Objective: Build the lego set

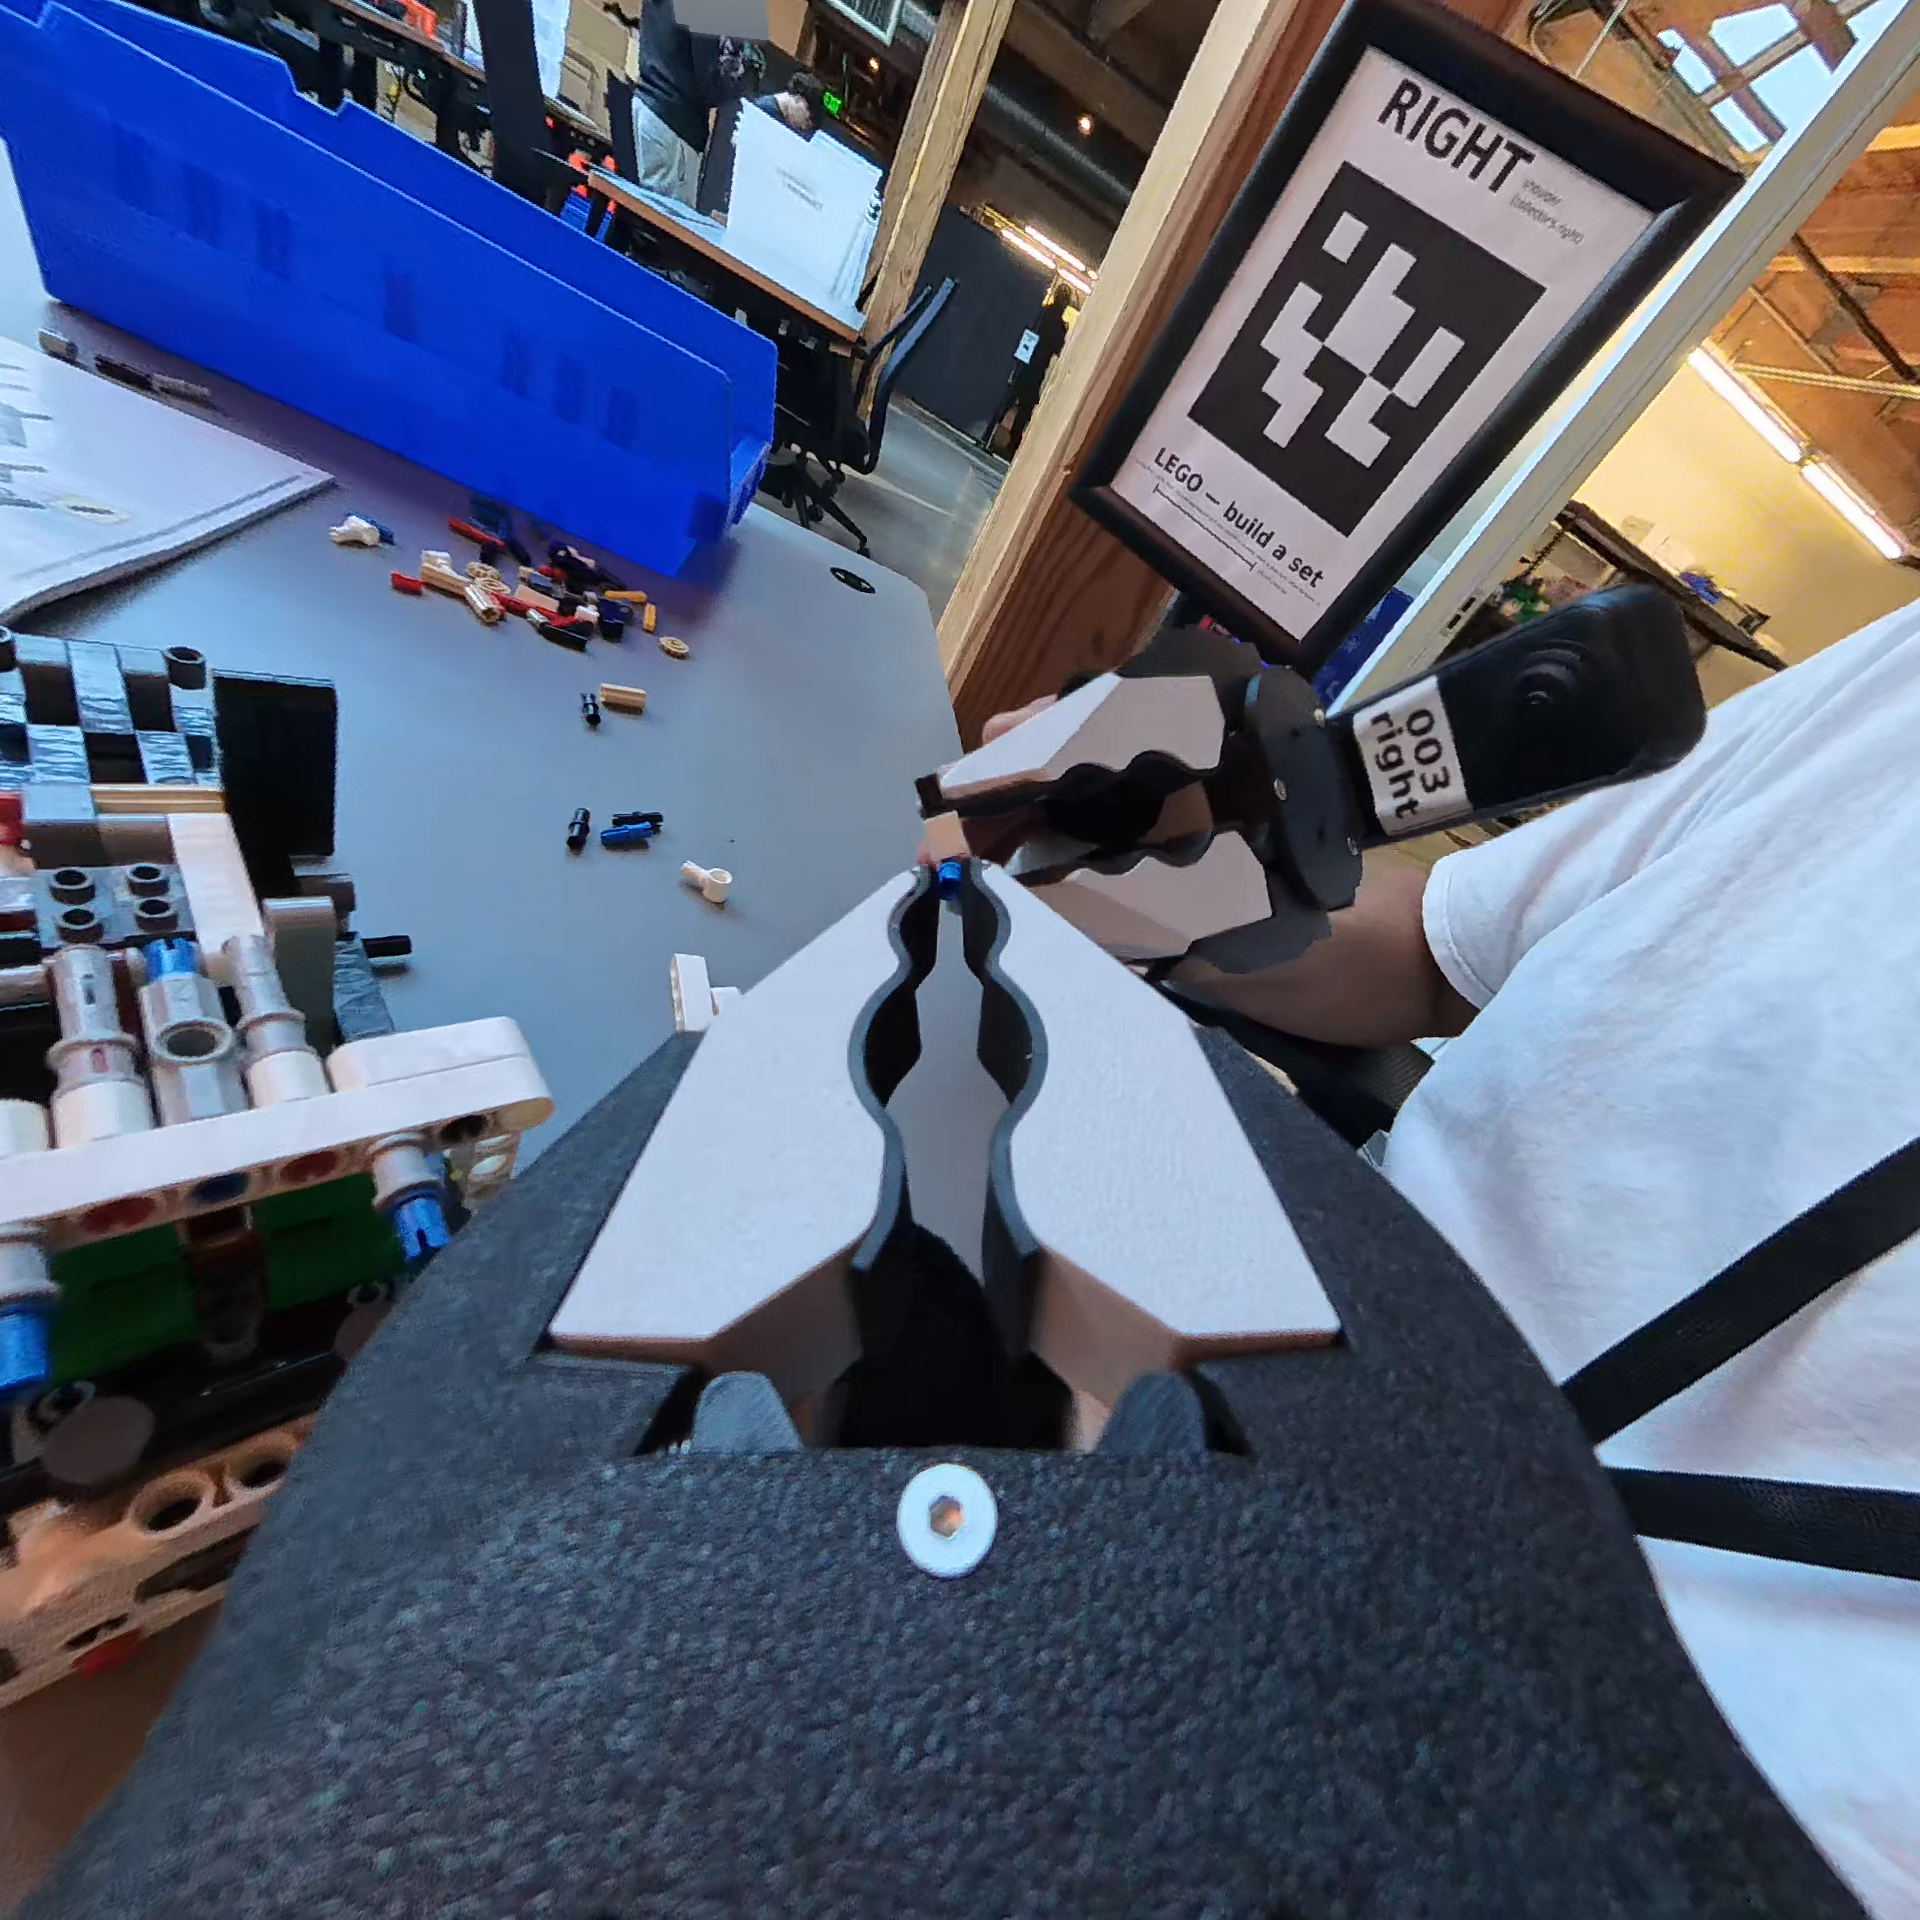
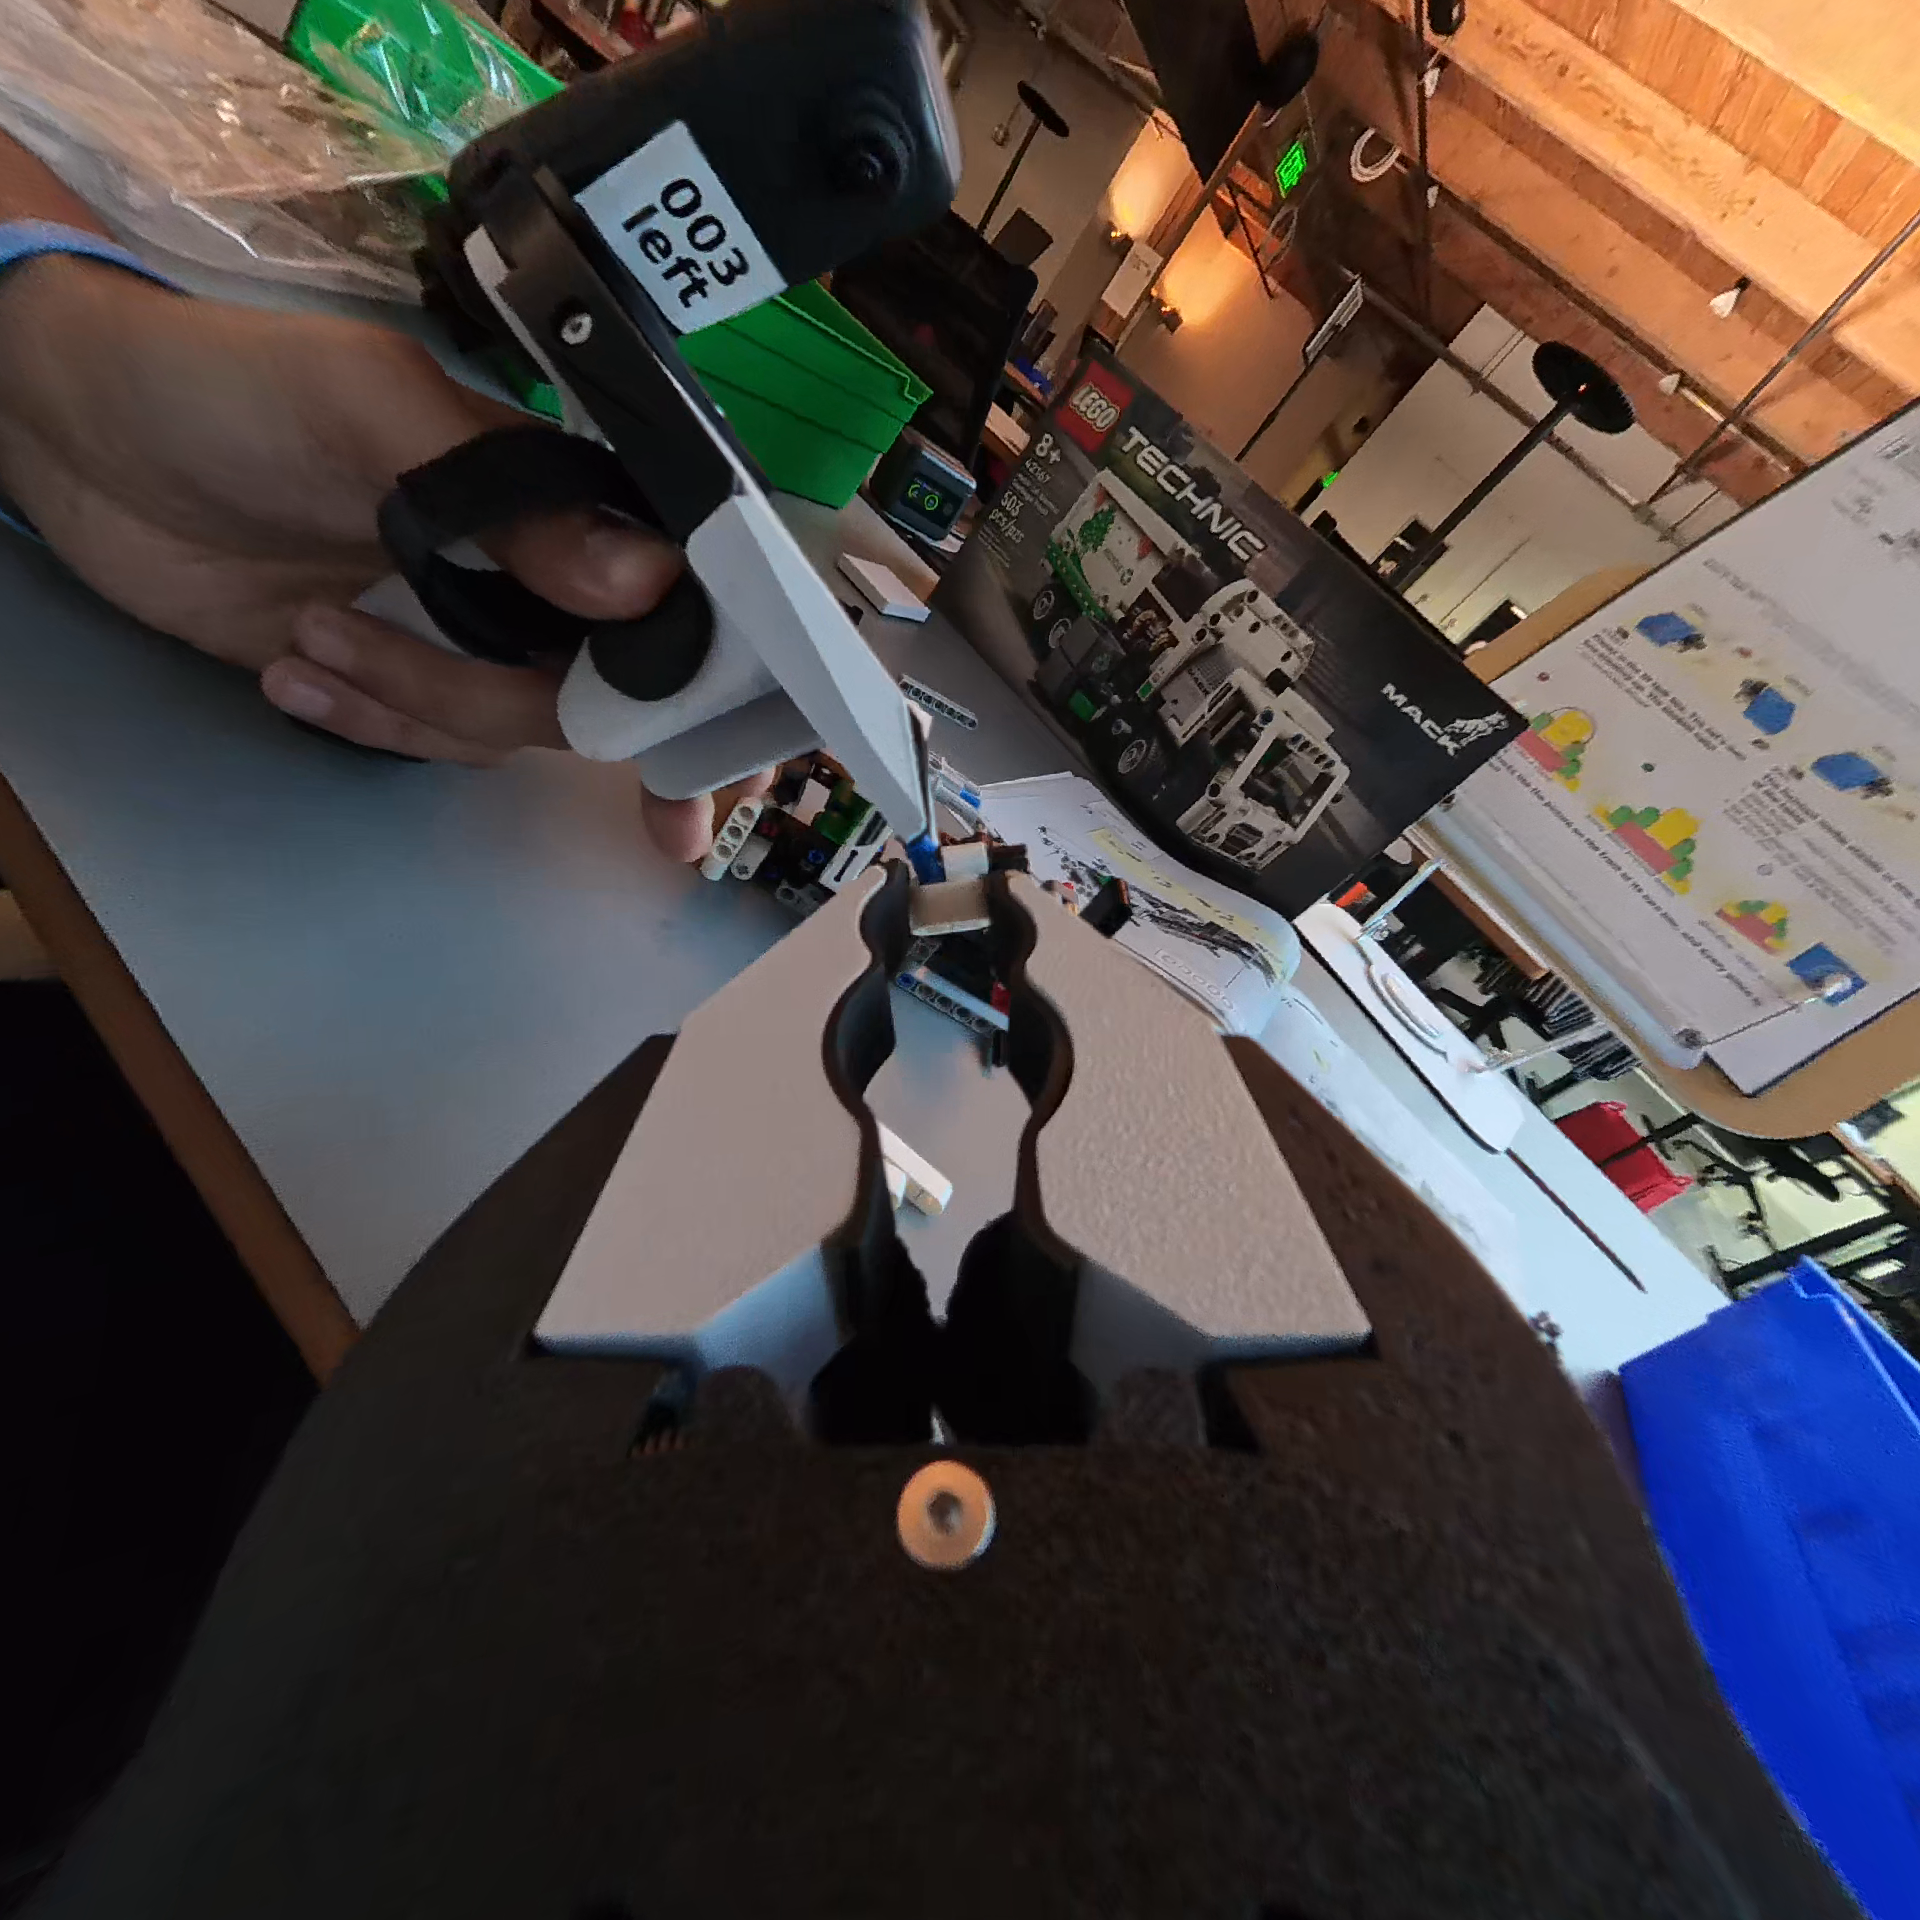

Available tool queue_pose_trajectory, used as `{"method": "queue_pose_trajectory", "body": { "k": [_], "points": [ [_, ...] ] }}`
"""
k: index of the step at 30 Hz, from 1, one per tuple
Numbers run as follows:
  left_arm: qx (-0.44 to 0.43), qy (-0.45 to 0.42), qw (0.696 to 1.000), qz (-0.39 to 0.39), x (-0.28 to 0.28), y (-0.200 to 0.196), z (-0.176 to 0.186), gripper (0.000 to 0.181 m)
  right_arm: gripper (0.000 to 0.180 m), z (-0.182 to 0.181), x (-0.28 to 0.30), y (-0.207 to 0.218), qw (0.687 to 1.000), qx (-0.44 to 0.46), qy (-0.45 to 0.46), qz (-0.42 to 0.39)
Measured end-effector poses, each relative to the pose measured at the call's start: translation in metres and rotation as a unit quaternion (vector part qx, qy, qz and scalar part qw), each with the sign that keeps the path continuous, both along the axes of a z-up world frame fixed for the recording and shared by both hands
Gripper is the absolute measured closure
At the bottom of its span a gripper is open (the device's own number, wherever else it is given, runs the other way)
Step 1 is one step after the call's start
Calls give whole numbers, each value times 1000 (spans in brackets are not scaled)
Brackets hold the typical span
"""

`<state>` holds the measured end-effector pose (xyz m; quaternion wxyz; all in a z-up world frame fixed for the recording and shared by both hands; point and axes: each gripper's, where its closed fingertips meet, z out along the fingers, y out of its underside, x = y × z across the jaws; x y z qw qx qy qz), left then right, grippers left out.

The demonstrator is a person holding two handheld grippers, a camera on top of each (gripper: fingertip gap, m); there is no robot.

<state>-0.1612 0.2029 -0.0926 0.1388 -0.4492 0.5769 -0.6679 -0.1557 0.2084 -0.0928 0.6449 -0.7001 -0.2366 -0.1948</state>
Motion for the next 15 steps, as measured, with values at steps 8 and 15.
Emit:
{"method": "queue_pose_trajectory", "body": {
  "k": [8, 15],
  "points": [
    [-35, 21, 999, -17, 0, 0, -2, 180, 167, -2, 1, 2, 999, 6, -48, -2],
    [-38, 22, 999, -19, 0, 1, -2, 180, 166, -1, 1, 3, 1000, -1, -19, 9]
  ]
}}
